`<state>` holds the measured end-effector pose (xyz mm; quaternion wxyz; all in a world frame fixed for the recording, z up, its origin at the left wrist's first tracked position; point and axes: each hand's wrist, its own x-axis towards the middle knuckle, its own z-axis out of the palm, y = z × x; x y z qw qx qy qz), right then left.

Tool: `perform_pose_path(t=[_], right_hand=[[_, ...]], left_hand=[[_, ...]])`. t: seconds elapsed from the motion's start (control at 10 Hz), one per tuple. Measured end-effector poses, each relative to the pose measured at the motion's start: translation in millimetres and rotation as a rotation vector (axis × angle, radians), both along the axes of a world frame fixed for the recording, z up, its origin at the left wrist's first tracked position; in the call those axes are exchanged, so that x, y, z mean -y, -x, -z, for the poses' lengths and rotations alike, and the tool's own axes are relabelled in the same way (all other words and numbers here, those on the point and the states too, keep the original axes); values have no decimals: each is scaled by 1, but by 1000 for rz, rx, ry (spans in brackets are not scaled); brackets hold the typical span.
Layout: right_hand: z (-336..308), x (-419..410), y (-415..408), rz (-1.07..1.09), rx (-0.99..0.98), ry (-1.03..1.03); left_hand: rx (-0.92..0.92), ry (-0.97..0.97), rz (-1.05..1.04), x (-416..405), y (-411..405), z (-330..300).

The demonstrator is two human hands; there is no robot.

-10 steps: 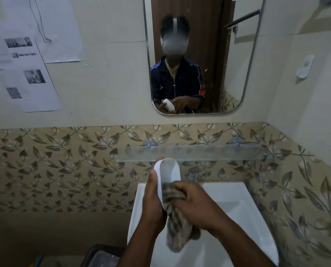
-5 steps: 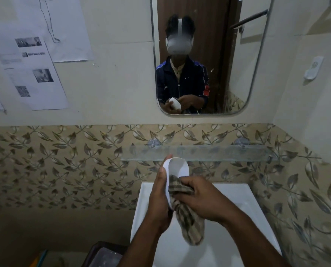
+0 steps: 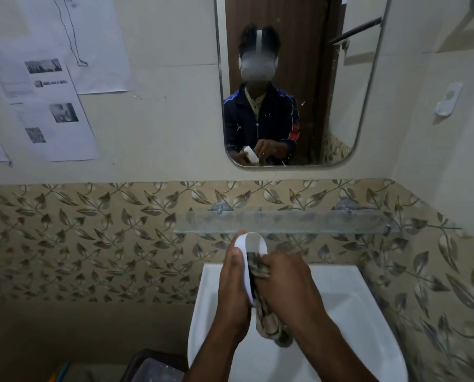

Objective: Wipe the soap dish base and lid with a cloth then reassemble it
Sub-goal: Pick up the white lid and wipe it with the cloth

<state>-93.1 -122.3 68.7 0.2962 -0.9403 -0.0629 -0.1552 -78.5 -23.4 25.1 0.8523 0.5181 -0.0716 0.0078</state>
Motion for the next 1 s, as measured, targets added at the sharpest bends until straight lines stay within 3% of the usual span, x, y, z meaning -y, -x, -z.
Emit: perform_pose_path(t=[0.1,0.2,0.4,0.5,0.6,0.7,0.8,1.0], right_hand=[[-1,-3,-7,94,69,-116],[-2,-2,-9,43,311,-225],[-1,27,7,-478,15,-380],[-3,35,0,-493,30,-275],[-1,28,-9,-263,295,-176],[5,20,-11,-44,377,-52],[7,11,0,30,224,106],[-7,23,8,-130,-243,-20]], left_hand=[[-53,27,11,6,3,-4],[-160,58,45,5,2,-9],[-226,161,158,-11,-9,-15],[-222,225,178,-4,-6,-14],[-262,219,183,7,-8,-9],[-248,157,149,11,-5,-4],[-190,92,78,10,-4,-4],[-137,86,29,5,-3,6]])
